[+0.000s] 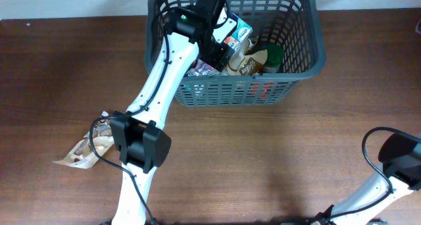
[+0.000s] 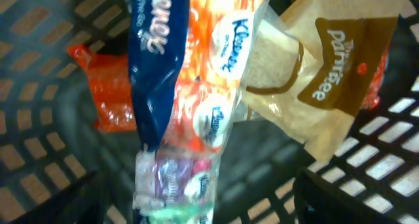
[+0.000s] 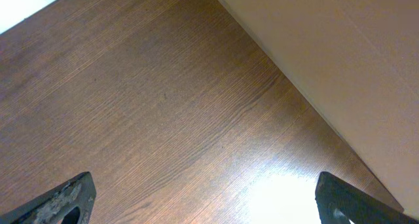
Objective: Pack container
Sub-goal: 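Drop the tissue pack into the basket and open the left gripper, then move the left gripper back over the dried-mushroom bag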
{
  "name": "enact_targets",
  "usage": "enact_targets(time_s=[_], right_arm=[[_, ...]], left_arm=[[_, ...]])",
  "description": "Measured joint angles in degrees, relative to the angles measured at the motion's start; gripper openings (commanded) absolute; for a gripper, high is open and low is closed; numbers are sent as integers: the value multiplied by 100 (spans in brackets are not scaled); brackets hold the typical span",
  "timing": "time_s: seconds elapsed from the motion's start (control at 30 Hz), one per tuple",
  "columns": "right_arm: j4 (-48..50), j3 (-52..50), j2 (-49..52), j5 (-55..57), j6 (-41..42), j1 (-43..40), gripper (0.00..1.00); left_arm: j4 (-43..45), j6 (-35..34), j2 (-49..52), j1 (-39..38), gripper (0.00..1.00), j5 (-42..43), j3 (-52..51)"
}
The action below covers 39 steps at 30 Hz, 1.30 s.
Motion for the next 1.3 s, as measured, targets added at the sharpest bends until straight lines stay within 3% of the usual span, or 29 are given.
enact_targets(time_s=[0.1,0.17,0.23,0.43,0.67,0.8,1.3], right_arm=[[0,0,0,0,-2,0,99],[0,0,0,2,2,0,99],[0,0,0,0,2,0,99],[0,0,0,2,0,0,99],[0,0,0,2,2,0,99],[0,0,0,2,0,0,99],[0,0,0,2,2,0,99]], left_arm=[[-343,-157,0,61,80,-2,573],[-527,-310,-7,125,85,-7,1071],[-704,-461,-48,201,100,-22,1532],[-1084,-780,-645,675,100,-138,2684],[-1631,-1390,-1504,1353,99,-282,2999],[-2011,-2116,-1526,1591,100,-354,3003],[-2026,-4815,-1469,2203,100,-1023,2940]])
